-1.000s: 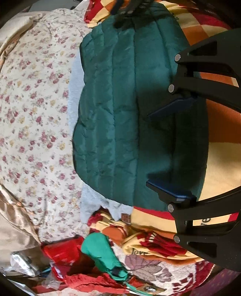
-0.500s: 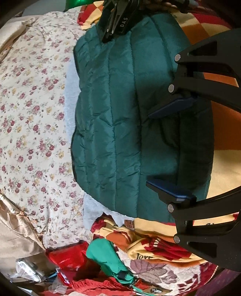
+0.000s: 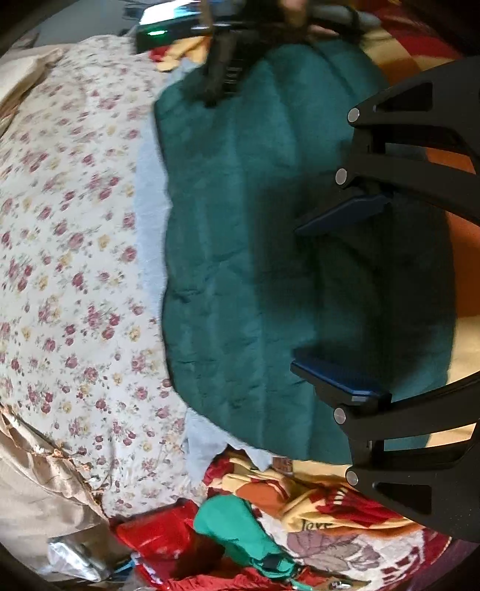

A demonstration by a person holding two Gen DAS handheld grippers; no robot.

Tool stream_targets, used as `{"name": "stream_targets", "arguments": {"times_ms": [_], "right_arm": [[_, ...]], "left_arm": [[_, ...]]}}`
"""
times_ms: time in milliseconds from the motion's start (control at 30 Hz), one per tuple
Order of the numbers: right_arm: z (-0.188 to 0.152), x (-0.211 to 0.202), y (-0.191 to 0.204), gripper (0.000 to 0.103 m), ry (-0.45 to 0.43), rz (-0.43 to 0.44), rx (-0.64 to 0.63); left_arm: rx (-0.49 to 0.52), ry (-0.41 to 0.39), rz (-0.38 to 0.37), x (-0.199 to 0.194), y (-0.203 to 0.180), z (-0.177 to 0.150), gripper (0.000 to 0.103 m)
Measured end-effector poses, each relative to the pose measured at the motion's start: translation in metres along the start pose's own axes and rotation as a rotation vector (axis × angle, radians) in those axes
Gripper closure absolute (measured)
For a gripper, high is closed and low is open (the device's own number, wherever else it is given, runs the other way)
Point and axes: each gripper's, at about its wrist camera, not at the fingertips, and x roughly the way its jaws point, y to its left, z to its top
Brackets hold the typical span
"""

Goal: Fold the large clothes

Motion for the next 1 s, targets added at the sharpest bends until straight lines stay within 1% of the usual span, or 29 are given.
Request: {"name": "stream_targets", "arguments": {"times_ms": [100,167,200,233,267,333,367,433,467,533,600,667,700,733,767,800,867,933,1000], "right_arm": [[-0.001,0.001,-0.001,0.034,0.002,0.013,0.008],[-0.001,0.003,-0.003,0.034,0.003,0.027,0.019],[-0.001,0.004,-0.005,0.034,0.004,0.037,0.028],[0.0,0.006,-0.007,0.034,0.007,0.048,0.039],[0.0,0.006,-0.008,0.034,0.01,0.054,0.044],[0.0,0.006,-0.007,0.033,0.016,0.056,0.041],[0.002,0.005,-0.006,0.033,0.021,0.051,0.037],[0.01,-0.003,-0.002,0.034,0.025,0.039,0.013],[0.013,-0.008,-0.001,0.034,0.011,0.045,0.005],[0.022,-0.015,0.002,0.034,-0.029,0.045,-0.012],[0.03,-0.008,0.004,0.034,-0.015,0.029,-0.024],[0.032,0.01,0.001,0.034,0.039,0.04,0.004],[0.033,0.02,-0.003,0.033,0.068,0.057,0.031],[0.033,0.027,-0.006,0.03,0.081,0.074,0.059],[0.033,0.03,-0.007,0.029,0.084,0.082,0.072],[0.033,0.032,-0.008,0.027,0.087,0.086,0.077],[0.032,0.029,-0.006,0.026,0.085,0.071,0.064],[0.031,0.016,-0.005,0.026,0.06,0.06,0.051],[0.024,-0.006,-0.011,0.027,0.02,0.098,0.062]], "left_arm": [[-0.028,0.042,-0.022,0.018,0.008,0.024,0.034],[-0.016,0.099,0.009,0.046,0.009,0.034,0.034],[-0.028,0.129,0.019,0.06,0.013,0.035,0.033],[-0.043,0.138,0.021,0.07,0.017,0.034,0.032],[-0.041,0.129,0.03,0.073,0.018,0.033,0.031],[-0.011,0.111,0.044,0.069,0.015,0.032,0.031],[-0.007,0.099,0.034,0.064,0.015,0.032,0.031],[-0.028,0.078,-0.008,0.055,0.023,0.036,0.031],[-0.047,0.067,-0.012,0.053,0.031,0.04,0.031],[-0.093,0.058,0.01,0.054,0.048,0.049,0.031],[-0.154,0.095,0.018,0.069,0.069,0.055,0.031],[-0.219,0.143,0.01,0.087,0.091,0.055,0.031],[-0.233,0.172,0.012,0.099,0.1,0.053,0.031],[-0.219,0.18,0.019,0.106,0.103,0.05,0.03],[-0.195,0.174,0.027,0.109,0.101,0.048,0.028],[-0.172,0.164,0.035,0.108,0.098,0.046,0.028],[-0.15,0.153,0.05,0.103,0.095,0.047,0.028],[-0.166,0.148,0.035,0.093,0.1,0.046,0.028],[-0.207,0.131,0.006,0.082,0.11,0.04,0.028]]}}
